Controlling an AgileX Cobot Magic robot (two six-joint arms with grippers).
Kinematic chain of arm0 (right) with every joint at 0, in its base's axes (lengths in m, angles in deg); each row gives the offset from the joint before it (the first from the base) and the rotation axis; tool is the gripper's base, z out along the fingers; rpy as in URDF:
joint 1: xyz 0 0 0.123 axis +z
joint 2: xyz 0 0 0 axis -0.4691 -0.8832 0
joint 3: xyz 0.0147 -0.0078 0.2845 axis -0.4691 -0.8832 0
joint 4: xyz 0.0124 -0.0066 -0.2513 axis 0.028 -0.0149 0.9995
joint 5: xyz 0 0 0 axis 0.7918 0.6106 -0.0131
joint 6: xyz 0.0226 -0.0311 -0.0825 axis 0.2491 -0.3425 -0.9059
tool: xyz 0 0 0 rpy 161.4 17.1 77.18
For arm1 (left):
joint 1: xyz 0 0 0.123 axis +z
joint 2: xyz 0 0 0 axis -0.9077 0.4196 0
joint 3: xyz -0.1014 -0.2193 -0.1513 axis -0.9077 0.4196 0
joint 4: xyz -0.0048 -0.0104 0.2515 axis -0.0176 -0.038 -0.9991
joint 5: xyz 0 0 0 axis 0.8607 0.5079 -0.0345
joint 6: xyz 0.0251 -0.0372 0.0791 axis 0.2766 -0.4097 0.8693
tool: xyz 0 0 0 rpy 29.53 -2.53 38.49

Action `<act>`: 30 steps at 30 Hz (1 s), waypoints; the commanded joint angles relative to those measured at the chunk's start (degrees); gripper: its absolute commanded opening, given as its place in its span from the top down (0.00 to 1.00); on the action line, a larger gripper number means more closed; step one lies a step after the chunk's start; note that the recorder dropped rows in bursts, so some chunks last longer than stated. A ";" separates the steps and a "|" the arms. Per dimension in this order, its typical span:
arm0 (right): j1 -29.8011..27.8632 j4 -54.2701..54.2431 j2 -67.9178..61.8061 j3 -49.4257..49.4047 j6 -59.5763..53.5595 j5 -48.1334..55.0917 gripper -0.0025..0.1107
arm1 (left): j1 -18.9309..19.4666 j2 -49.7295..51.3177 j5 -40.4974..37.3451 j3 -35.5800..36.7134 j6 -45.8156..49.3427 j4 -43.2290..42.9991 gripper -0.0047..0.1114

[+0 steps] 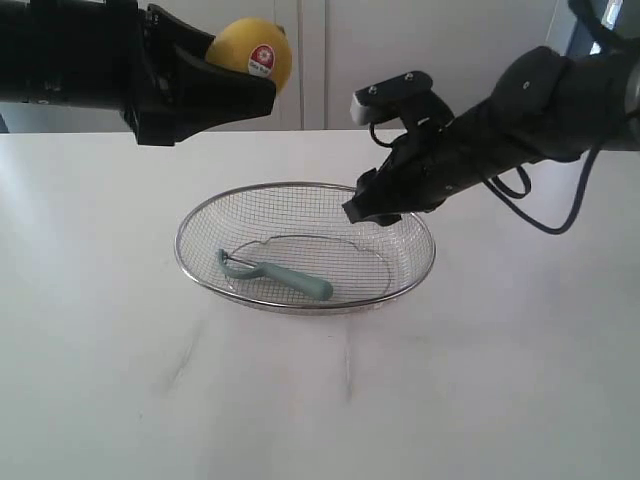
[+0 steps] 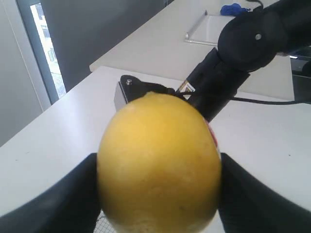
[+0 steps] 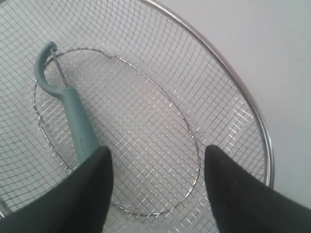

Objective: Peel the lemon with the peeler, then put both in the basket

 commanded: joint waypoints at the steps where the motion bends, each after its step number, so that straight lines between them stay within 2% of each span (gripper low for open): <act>1: 0.07 1.05 4.10 0.24 -0.25 1.74 0.50 | 0.21 -0.27 -1.17 -0.45 -0.47 2.10 0.96; 12: 0.07 3.83 14.36 0.24 2.20 7.71 0.50 | 0.21 -0.27 -1.18 -0.45 -1.73 2.10 0.96; 19: -0.04 18.09 17.04 0.24 19.97 12.37 0.50 | 0.21 -0.27 -1.18 -0.45 -1.73 2.10 0.96; 24: -0.04 22.27 17.26 0.24 27.37 15.11 0.52 | 0.21 -0.27 -1.18 -0.45 -1.73 2.10 0.96; 27: -0.04 23.10 17.40 0.24 30.34 16.50 0.59 | 0.21 -0.27 -1.18 -0.45 -1.73 2.10 0.96; 30: -0.04 24.43 17.39 0.24 32.76 17.95 0.72 | 0.21 -0.27 -1.28 -0.45 -2.00 2.10 0.96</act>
